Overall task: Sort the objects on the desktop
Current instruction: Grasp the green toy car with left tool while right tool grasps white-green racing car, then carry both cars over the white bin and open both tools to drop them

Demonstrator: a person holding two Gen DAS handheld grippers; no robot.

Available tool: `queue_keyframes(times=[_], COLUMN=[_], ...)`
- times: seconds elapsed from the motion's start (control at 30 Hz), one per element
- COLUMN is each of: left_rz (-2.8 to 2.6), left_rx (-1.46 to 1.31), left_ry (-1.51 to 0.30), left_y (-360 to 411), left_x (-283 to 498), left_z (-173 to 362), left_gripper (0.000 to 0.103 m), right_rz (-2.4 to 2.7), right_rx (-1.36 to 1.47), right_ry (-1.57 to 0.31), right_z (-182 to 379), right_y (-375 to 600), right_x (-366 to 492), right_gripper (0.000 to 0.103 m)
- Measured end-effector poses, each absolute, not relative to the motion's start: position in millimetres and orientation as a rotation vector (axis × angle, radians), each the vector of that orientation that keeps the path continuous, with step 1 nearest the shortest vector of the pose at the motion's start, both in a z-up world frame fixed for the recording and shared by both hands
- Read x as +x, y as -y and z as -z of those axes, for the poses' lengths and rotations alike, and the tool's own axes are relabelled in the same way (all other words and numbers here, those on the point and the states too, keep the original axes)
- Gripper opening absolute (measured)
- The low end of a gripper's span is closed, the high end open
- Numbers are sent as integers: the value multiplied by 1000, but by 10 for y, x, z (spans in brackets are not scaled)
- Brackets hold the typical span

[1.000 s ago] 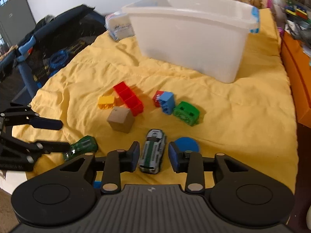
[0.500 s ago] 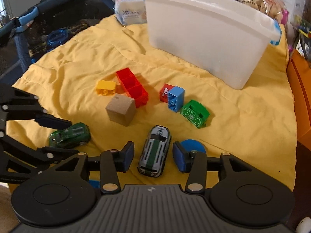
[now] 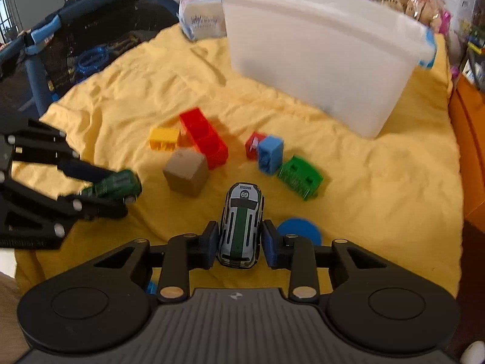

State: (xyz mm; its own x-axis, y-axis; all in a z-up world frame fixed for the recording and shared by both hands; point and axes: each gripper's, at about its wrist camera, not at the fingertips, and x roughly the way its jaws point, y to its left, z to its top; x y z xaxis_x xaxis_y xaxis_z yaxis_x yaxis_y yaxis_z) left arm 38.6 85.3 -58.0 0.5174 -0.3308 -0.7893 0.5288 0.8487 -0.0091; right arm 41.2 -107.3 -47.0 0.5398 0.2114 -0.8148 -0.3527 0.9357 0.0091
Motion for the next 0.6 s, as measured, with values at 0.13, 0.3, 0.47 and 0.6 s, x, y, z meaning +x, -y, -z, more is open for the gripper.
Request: queue_keyframes(times=[0.13,0.3,0.47,0.6], left_rz=[513,488,476,473], left_rx=[228,263,275,267], left_ry=[-801,-680,-561,-489], left_y=[-882,-875,-805,-691], left_x=[553,967,1434,1809], left_z=[230,-140,-496,-680], left_gripper=[33,33,33,33], right_rz=[-316,-282,-227,-186], right_rx=[-155,-147,-188,-195], right_ry=[-893,-808,-706,-633], right_z=[228,-110,-413,-613], right_y=[1158,1289,1396,1461], right_x=[472,682,1018,1361], right_gripper=[33,33,33,33])
